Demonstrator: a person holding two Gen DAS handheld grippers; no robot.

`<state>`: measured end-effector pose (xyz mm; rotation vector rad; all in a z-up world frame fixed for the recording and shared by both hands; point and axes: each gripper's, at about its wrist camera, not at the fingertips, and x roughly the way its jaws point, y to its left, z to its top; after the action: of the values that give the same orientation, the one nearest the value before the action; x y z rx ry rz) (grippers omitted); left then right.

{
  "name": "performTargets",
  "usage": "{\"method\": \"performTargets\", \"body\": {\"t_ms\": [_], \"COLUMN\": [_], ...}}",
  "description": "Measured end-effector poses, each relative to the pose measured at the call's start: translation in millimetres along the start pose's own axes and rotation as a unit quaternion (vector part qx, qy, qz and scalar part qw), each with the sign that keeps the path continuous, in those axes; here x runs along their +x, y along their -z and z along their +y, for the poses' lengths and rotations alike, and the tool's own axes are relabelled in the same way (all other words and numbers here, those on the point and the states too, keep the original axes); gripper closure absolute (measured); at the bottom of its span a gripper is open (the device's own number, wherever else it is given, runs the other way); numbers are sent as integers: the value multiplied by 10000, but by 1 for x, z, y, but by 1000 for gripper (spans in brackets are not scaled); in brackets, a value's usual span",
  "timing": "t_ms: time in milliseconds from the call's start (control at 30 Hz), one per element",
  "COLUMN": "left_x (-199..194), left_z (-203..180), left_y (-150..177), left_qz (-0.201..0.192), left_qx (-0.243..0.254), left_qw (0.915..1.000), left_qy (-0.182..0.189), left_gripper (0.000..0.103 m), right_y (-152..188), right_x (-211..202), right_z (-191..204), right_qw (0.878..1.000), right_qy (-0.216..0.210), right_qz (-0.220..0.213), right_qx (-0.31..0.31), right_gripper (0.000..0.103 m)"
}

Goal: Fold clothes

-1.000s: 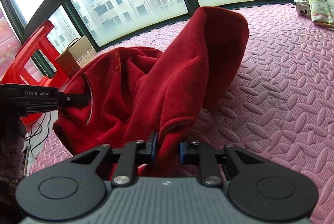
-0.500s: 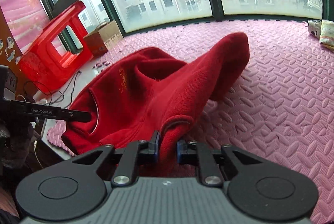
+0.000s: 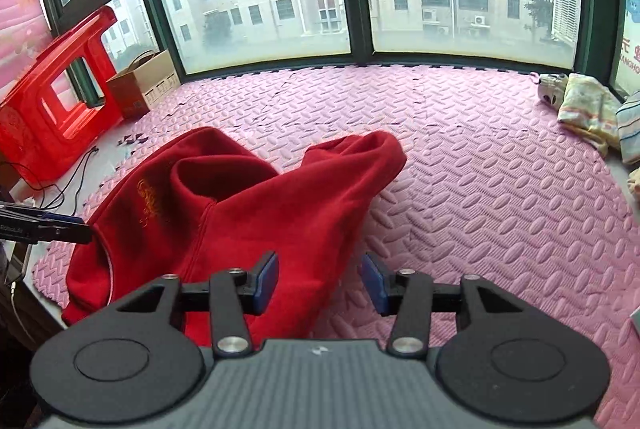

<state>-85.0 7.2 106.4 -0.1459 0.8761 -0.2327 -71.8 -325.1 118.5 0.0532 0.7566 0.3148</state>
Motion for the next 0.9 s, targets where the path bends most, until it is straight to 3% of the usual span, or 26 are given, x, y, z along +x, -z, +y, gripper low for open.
{"method": "performTargets", "body": {"t_ms": [200, 367, 600, 833, 900], "left_x": [25, 62, 126, 178, 186], "left_z": [-7, -16, -19, -10, -9], "left_y": [-45, -86, -133, -147, -145], "left_qz": [-165, -133, 271, 1012, 1114], "left_qx": [53, 191, 338, 265, 285], "left_qw": [9995, 9988, 9983, 9945, 9932], "left_qy": [-270, -430, -391, 66, 161], "left_gripper": [48, 48, 50, 50, 55], "right_y": [-43, -82, -116, -125, -124], "right_x": [38, 77, 140, 201, 214], "right_z": [-19, -31, -39, -36, -35], "right_qw": [9995, 9991, 9957, 9865, 9837], "right_qy": [252, 343, 165, -135, -171], "right_qz": [-166, -2, 619, 1348, 1493], "right_qx": [50, -234, -663, -920, -987], "right_gripper": [56, 56, 56, 56, 56]}}
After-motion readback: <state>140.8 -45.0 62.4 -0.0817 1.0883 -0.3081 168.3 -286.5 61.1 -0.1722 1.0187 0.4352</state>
